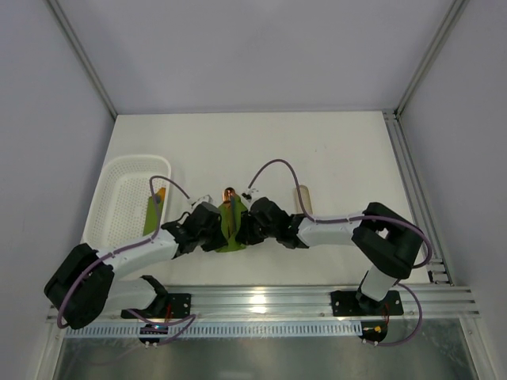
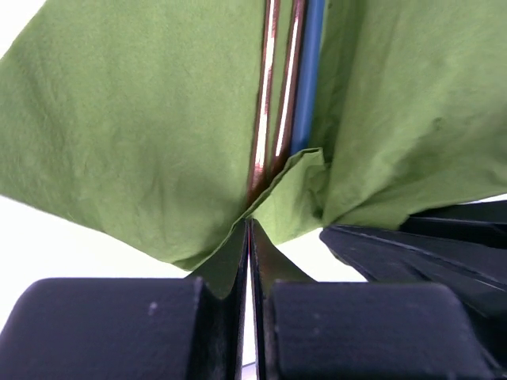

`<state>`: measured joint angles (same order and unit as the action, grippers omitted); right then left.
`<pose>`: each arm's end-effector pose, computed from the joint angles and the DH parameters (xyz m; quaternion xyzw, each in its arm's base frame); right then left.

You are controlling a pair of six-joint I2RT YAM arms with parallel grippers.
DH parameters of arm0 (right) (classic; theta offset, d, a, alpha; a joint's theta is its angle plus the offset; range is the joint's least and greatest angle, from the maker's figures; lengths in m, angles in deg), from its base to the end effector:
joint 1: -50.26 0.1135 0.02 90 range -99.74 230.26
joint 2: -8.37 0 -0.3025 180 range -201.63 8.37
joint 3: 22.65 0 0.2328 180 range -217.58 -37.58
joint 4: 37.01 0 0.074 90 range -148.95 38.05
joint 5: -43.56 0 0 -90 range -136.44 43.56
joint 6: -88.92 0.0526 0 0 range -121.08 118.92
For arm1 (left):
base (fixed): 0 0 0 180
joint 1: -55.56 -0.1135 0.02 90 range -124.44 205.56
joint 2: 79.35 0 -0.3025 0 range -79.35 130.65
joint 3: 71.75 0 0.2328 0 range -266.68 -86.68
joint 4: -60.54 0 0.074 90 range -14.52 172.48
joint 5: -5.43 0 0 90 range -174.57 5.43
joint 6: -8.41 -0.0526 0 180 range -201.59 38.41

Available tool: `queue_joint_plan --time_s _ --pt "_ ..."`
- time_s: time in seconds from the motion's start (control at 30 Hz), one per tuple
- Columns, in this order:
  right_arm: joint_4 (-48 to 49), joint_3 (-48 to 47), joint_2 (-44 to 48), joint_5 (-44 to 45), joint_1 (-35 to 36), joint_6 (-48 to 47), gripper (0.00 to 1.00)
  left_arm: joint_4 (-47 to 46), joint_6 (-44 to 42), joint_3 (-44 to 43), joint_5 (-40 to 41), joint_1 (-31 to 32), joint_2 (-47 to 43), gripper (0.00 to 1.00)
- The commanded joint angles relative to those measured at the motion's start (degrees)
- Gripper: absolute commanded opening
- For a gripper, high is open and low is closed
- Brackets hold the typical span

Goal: Place the utensils on the paper napkin and roll it up

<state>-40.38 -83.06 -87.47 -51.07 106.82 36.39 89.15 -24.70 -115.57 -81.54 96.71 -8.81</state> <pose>0.1833 0.2852 0.2003 -0.1666 0.8857 0.3407 0.2677 0.1518 -0.1289 0.1900 -0.1385 0.9442 -0.2083 0.2144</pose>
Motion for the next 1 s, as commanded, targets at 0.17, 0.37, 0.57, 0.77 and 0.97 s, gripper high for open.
queue_joint_plan --time_s 0.17,0.37,0.57,0.77,0.97 --pt "-0.3 -4.4 -2.5 -0.3 1.3 -1.5 0.16 1.6 0.4 -0.5 3.4 0.2 -1.9 0.0" --pt "-1.6 -6.7 -4.4 -0.3 1.7 -1.9 0.2 1.2 0.9 -0.4 4.1 0.2 -0.1 0.0" --pt "-1.3 -7.9 -5.7 -1.3 1.9 -2.1 0.24 8.5 2.3 -1.4 10.5 0.2 -5.2 0.0" --pt "-0.2 -7.8 -6.1 -2.3 1.9 -2.1 0.35 16.2 2.0 -4.4 16.4 0.2 -10.6 0.0" --pt "2.7 -6.5 -6.7 -4.3 1.8 -1.6 0.44 17.9 1.2 -5.7 16.7 0.2 -11.0 0.01"
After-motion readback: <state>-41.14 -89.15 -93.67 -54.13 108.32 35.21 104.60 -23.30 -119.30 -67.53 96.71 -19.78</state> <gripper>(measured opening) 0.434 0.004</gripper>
